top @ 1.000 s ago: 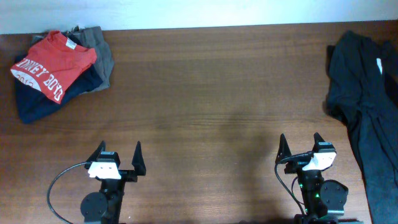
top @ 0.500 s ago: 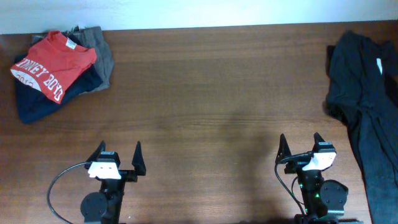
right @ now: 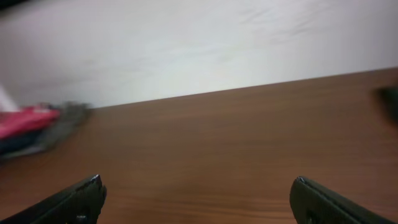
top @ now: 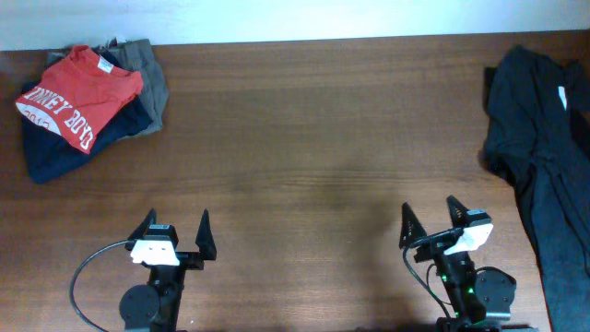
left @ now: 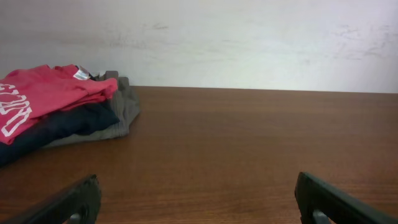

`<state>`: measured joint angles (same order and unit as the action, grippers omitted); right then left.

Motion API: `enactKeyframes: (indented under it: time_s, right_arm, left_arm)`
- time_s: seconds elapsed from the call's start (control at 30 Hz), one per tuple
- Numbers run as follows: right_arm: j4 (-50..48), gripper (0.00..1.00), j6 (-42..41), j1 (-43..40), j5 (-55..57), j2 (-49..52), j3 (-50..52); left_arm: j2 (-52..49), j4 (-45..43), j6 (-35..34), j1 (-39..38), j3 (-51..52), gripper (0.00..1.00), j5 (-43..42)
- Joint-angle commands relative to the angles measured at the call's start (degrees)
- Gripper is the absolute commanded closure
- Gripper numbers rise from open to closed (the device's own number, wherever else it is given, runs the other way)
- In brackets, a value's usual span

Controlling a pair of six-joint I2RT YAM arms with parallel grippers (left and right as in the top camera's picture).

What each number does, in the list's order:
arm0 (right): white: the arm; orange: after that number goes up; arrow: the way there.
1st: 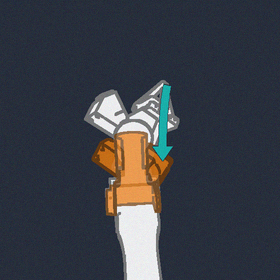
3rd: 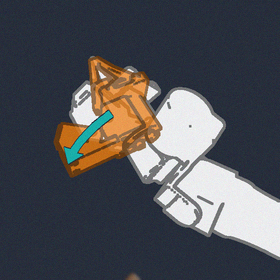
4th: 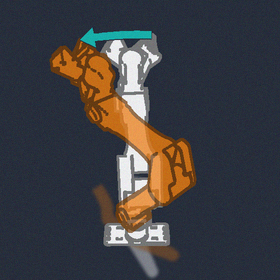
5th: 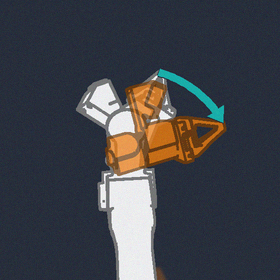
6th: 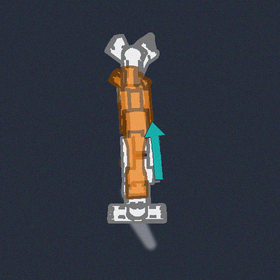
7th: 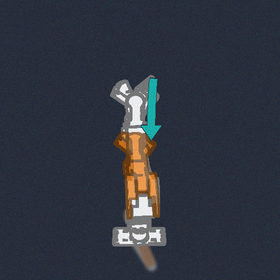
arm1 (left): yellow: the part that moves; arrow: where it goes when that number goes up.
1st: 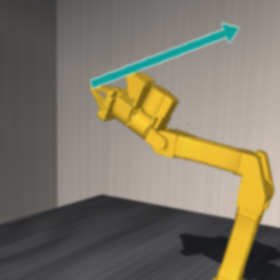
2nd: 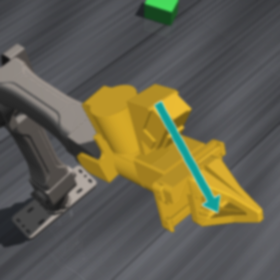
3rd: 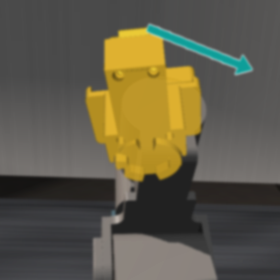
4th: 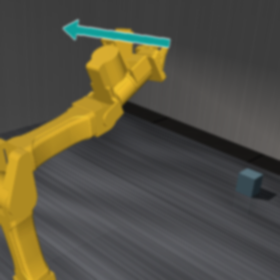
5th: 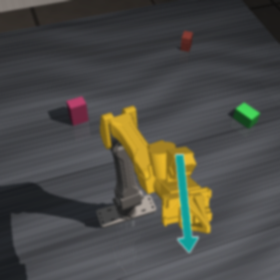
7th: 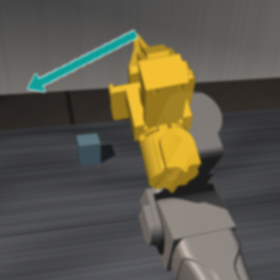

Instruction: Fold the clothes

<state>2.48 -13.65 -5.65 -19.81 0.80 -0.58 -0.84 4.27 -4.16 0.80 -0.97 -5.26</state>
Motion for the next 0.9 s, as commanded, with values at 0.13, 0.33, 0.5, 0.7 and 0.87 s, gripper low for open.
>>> enactKeyframes:
  time_s: [0.13,0.33,0.5,0.7,0.87]
  right_arm:
    - [-4.5,0.01,-6.4,-0.4,-15.1,-0.4,0.3]
    - [-14.7,0.01,-6.3,-0.4,-10.8,-0.4,-3.0]
    - [-12.0,0.01,0.5,-0.4,-5.8,7.7,-14.3]
    - [2.2,0.01,12.3,-0.5,-1.1,34.7,-38.0]
    - [21.7,0.01,14.1,-5.6,8.3,62.9,-66.6]
  left_arm:
    - [0.5,0.0,-0.1,0.3,0.5,0.01,0.8]
    - [0.5,0.0,-0.1,0.3,0.5,0.01,0.8]
    - [0.5,0.0,-0.1,0.3,0.5,0.01,0.8]
    - [0.5,0.0,-0.1,0.3,0.5,0.01,0.8]
    - [0.5,0.0,-0.1,0.3,0.5,0.01,0.8]
